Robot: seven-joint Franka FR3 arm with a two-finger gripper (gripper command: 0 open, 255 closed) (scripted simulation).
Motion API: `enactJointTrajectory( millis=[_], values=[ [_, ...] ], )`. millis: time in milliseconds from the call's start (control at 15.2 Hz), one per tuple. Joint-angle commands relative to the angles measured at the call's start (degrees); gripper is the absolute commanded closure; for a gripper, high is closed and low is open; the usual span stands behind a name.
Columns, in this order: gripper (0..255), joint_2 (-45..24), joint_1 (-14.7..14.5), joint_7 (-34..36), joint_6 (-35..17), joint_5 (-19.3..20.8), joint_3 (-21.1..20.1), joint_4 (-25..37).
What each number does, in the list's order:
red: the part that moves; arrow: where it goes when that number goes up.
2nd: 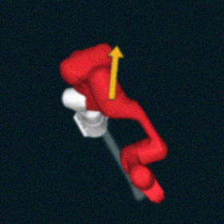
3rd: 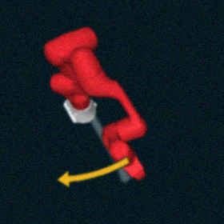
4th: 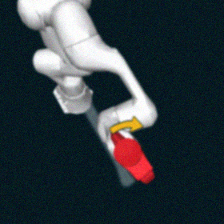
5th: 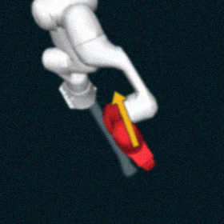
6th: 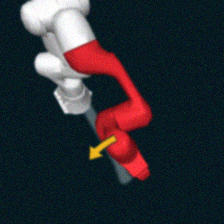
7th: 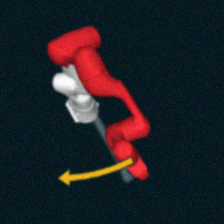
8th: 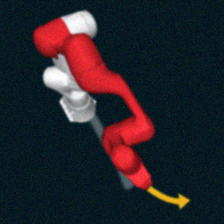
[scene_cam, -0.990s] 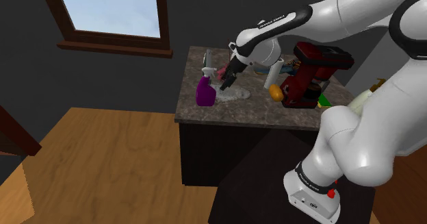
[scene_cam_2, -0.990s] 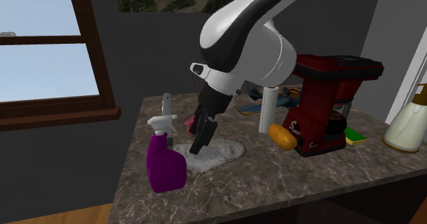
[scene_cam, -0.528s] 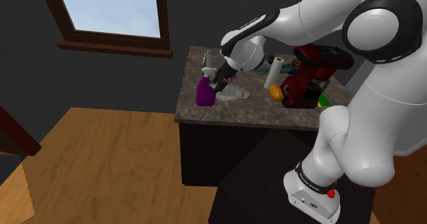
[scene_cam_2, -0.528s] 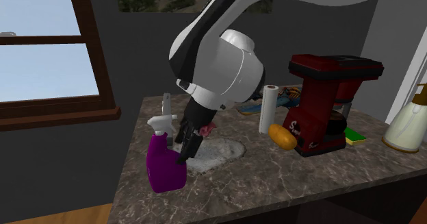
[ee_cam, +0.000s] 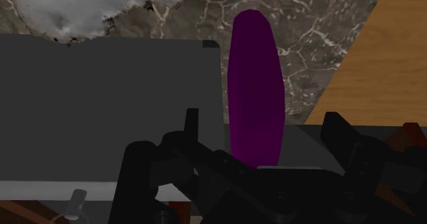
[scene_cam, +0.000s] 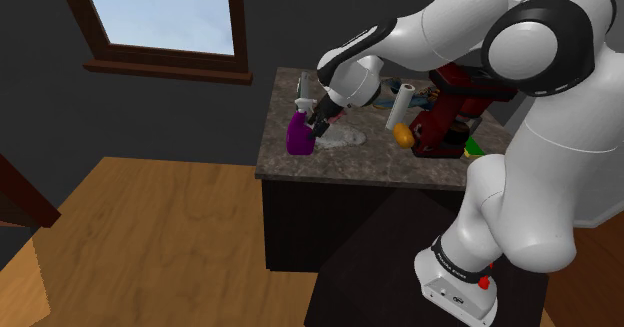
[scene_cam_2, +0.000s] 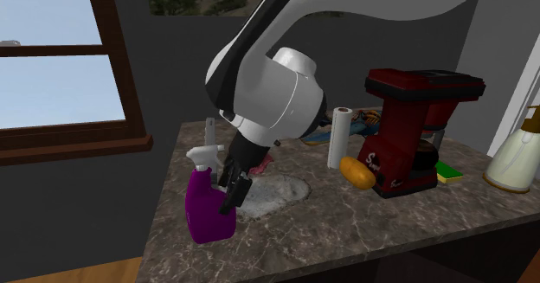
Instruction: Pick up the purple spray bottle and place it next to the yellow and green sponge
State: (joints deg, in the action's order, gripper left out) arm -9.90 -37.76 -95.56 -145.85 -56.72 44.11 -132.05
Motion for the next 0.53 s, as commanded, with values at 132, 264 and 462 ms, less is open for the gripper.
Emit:
enactJointTrajectory(
  millis=[132, 264, 462],
  values=[
    [255, -0.01, -0.01, -0.03, 0.0, -0.03, -0.02, -0.01],
    [255, 0.02, -0.02, -0.01, -0.01, -0.01, -0.02, -0.02],
    [255, 0.03, -0.02, -0.01, -0.02, -0.01, -0.02, -0.03]
  ],
)
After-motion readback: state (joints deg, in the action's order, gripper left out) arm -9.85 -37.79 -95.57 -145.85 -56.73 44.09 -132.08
